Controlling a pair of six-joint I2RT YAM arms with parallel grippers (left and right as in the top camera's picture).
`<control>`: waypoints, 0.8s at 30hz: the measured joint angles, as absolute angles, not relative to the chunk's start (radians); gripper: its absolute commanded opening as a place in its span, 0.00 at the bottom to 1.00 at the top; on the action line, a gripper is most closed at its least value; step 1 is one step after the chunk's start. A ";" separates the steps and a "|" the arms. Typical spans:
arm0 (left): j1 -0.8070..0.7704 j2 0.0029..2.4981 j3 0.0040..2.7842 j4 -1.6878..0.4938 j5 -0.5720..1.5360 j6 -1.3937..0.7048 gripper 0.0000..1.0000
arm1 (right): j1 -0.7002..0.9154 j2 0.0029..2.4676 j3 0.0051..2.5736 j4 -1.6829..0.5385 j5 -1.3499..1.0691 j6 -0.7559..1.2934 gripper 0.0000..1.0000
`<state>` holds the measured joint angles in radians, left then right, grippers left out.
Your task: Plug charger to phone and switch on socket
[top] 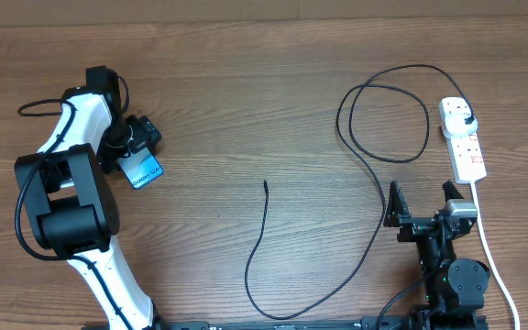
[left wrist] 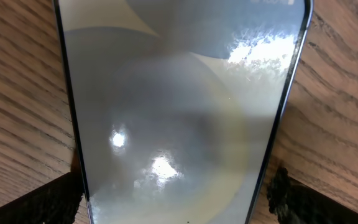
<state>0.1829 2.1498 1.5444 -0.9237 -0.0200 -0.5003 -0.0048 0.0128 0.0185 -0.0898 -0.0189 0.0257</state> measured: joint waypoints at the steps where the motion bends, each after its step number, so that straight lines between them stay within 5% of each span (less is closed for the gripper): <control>1: 0.183 2.150 1.544 -0.924 -0.020 -0.500 1.00 | -0.005 0.013 0.019 -0.090 -0.019 0.026 1.00; 24: 0.183 2.150 1.544 -0.924 -0.021 -0.503 0.91 | -0.005 0.013 0.019 -0.091 -0.019 0.025 1.00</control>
